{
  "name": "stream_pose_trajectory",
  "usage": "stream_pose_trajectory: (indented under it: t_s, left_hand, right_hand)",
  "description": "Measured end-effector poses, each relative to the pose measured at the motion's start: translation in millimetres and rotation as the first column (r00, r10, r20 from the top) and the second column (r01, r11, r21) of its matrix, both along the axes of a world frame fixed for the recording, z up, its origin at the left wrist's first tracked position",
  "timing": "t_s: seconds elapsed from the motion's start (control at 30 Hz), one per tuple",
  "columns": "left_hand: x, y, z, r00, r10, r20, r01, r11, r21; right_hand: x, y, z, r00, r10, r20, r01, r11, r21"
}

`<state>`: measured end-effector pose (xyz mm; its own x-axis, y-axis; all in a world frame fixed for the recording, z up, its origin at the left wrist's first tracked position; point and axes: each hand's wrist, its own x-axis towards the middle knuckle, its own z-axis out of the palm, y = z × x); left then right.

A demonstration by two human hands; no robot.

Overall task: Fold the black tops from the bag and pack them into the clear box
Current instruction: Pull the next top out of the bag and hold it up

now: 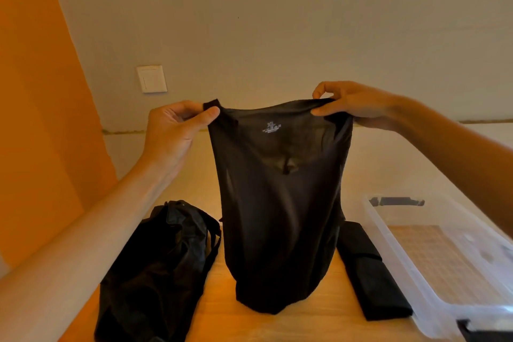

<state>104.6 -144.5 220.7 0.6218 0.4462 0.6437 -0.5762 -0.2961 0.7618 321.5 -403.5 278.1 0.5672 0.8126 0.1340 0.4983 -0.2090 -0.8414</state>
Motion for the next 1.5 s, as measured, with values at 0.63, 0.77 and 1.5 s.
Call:
stream_pose_trajectory:
  t_s: [0.63, 0.77, 1.5]
  left_hand:
    - [-8, 16, 4, 0.956, 0.268, 0.117, -0.29, 0.92, 0.263]
    - [-7, 14, 4, 0.953, 0.281, 0.115, -0.301, 0.921, 0.245]
    - [-9, 16, 27, 0.87, 0.472, 0.144, -0.488, 0.776, 0.399]
  right_hand:
    - [6, -38, 0, 0.924, 0.358, -0.137, -0.356, 0.934, 0.045]
    - [6, -27, -7, 0.987, 0.141, 0.077, -0.145, 0.988, 0.061]
    - [-1, -10, -2, 0.811, -0.303, 0.501, 0.048, 0.887, 0.459]
